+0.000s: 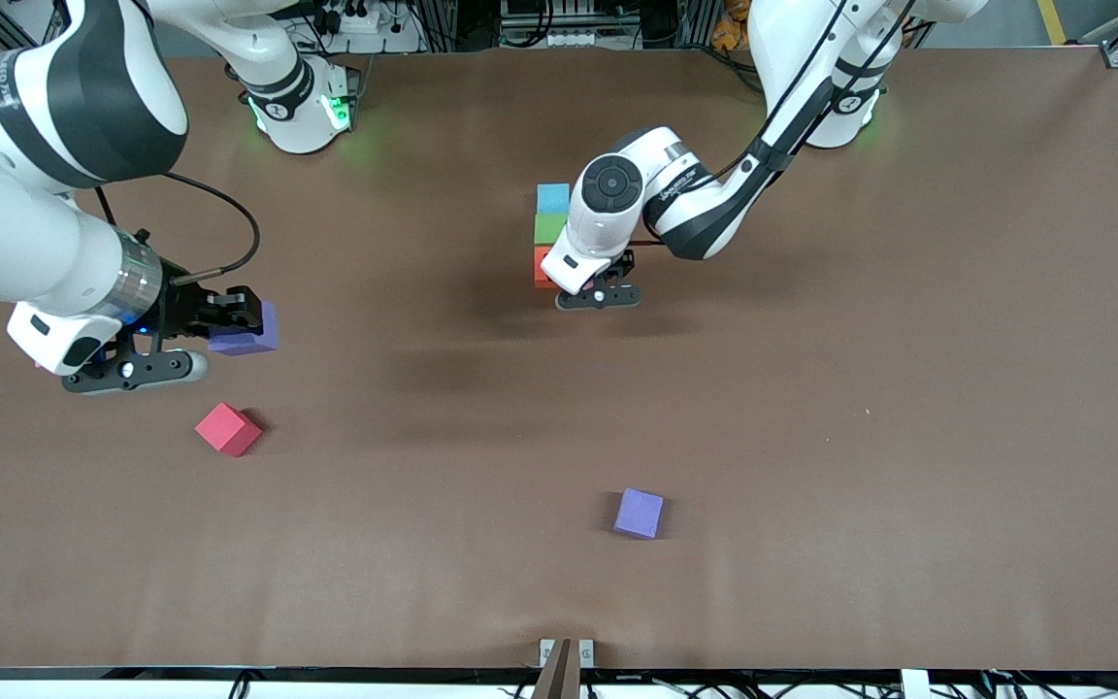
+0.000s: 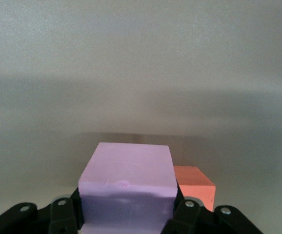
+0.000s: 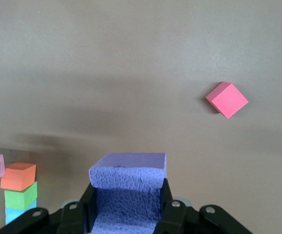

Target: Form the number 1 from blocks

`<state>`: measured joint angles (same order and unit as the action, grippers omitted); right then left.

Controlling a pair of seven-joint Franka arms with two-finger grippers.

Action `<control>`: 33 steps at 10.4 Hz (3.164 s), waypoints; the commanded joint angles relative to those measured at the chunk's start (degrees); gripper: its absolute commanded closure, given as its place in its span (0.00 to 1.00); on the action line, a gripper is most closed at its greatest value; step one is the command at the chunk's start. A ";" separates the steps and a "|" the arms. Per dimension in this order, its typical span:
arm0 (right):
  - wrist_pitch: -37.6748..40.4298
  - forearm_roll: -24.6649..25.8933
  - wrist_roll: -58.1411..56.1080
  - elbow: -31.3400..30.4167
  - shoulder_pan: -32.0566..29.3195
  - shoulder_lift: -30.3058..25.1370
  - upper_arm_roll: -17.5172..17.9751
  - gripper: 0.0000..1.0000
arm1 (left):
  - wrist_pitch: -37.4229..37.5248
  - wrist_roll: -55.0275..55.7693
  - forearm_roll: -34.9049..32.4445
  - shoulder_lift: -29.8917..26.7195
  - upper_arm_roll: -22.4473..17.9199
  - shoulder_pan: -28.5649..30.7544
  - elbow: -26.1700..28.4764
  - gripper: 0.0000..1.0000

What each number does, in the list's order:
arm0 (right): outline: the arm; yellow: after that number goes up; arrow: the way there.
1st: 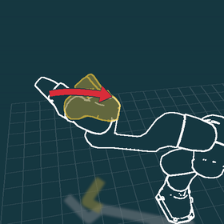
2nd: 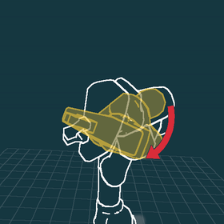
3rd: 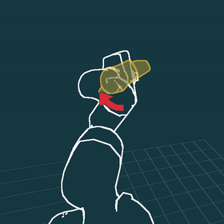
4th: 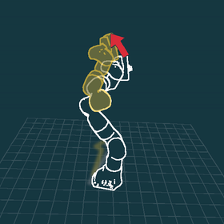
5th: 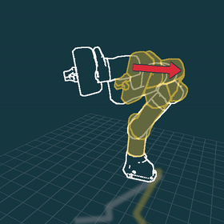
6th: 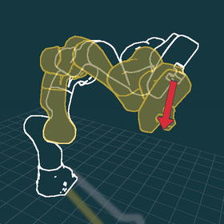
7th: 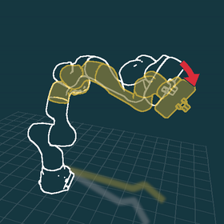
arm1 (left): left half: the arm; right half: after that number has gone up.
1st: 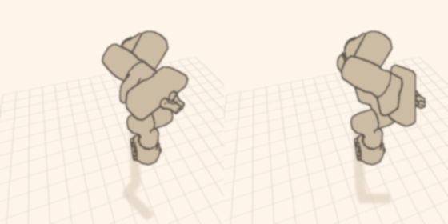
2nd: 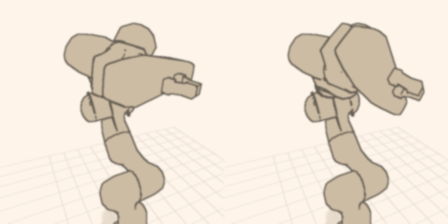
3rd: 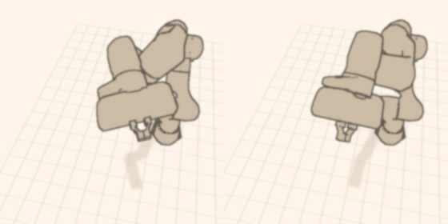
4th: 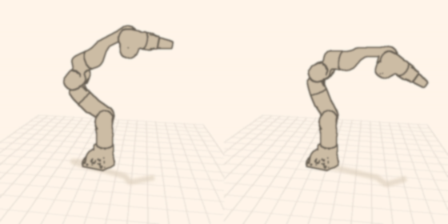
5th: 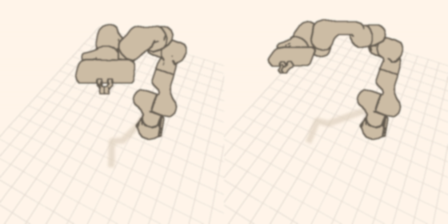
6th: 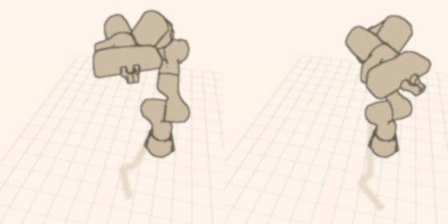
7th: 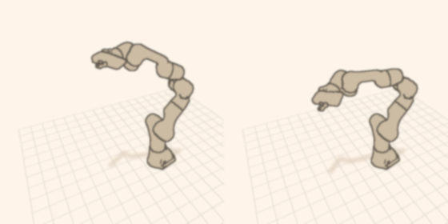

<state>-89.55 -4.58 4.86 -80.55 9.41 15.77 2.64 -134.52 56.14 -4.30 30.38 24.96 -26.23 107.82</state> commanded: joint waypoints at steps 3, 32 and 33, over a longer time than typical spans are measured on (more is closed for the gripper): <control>-0.53 0.97 0.59 -0.93 2.19 -0.12 0.08 1.00 | 2.67 1.34 -1.59 1.52 -0.26 -1.02 -3.13 0.51; -1.24 0.89 0.59 -1.28 1.84 1.02 -0.27 1.00 | 6.11 10.04 -5.37 12.60 -7.29 -12.00 -16.59 0.46; -1.24 0.89 0.59 -1.19 1.84 1.02 -0.27 1.00 | 6.11 10.04 -5.37 12.60 -7.29 -12.09 -16.15 0.43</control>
<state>-90.35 -4.23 5.05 -81.30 11.28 17.16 2.13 -127.73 65.43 -8.25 43.40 18.02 -37.88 90.63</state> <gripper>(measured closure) 0.476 0.374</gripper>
